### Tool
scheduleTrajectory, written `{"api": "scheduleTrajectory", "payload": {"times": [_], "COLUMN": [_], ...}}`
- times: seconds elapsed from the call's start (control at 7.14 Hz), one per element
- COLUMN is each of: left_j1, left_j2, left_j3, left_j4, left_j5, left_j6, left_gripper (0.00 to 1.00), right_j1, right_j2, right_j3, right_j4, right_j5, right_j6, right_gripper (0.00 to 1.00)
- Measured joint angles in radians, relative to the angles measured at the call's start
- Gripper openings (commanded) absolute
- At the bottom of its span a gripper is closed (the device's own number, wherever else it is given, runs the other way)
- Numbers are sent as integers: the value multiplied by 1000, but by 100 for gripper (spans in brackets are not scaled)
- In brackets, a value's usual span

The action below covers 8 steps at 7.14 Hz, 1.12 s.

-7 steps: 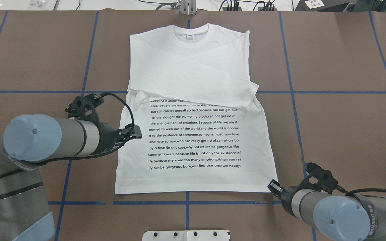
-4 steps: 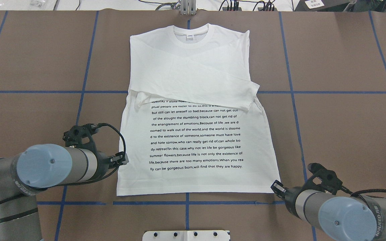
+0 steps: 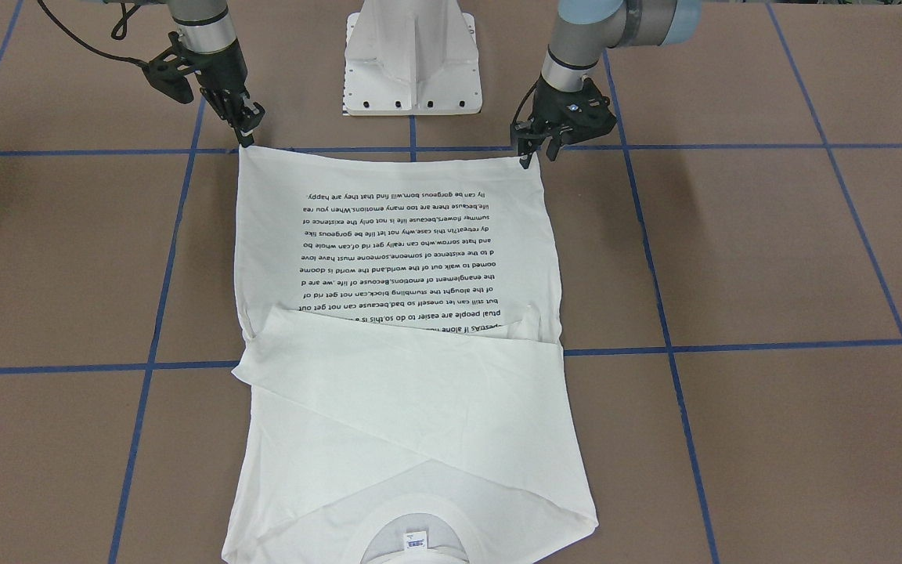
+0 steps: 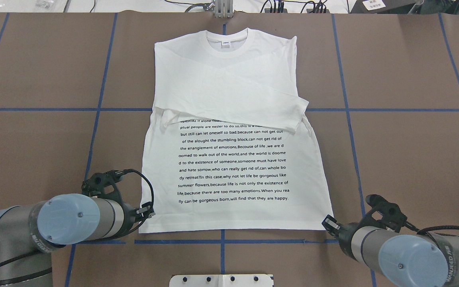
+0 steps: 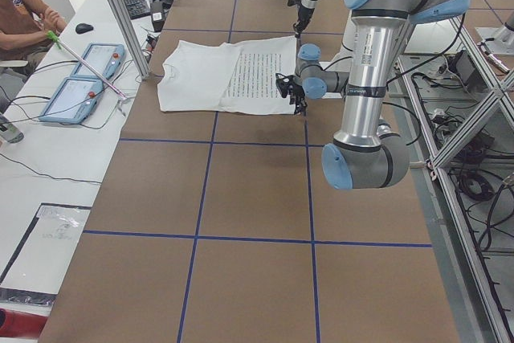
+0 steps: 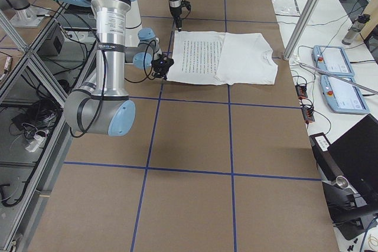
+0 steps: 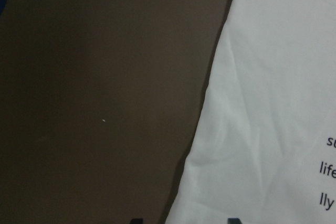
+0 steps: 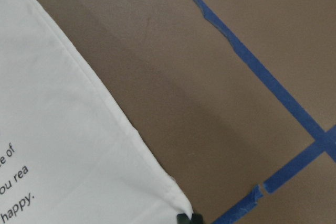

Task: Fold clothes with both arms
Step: 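Grasp both hem corners nearest the robot with the left and right grippers, then lift the hem with both grippers and fold it toward the collar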

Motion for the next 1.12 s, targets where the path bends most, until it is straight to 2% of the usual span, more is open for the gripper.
{"api": "scheduleTrajectory", "payload": {"times": [0.28,0.42,0.56,0.7,1.12], "left_j1": [20,25,28,31,32], "left_j2": [0,0,0,0,2], "left_j3": [4,7,7,10,10], "left_j4": [1,1,1,1,1], "left_j5": [0,0,0,0,0], "left_j6": [-18,-23,-24,-25,-23], "left_gripper": [49,42,25,0,0], "right_j1": [0,1,1,1,1], "right_j2": [1,1,2,2,3], "right_j3": [0,0,0,0,0], "right_j4": [0,0,0,-1,-1], "right_j5": [0,0,0,0,0], "right_j6": [0,0,0,0,0], "right_gripper": [0,0,0,0,0]}}
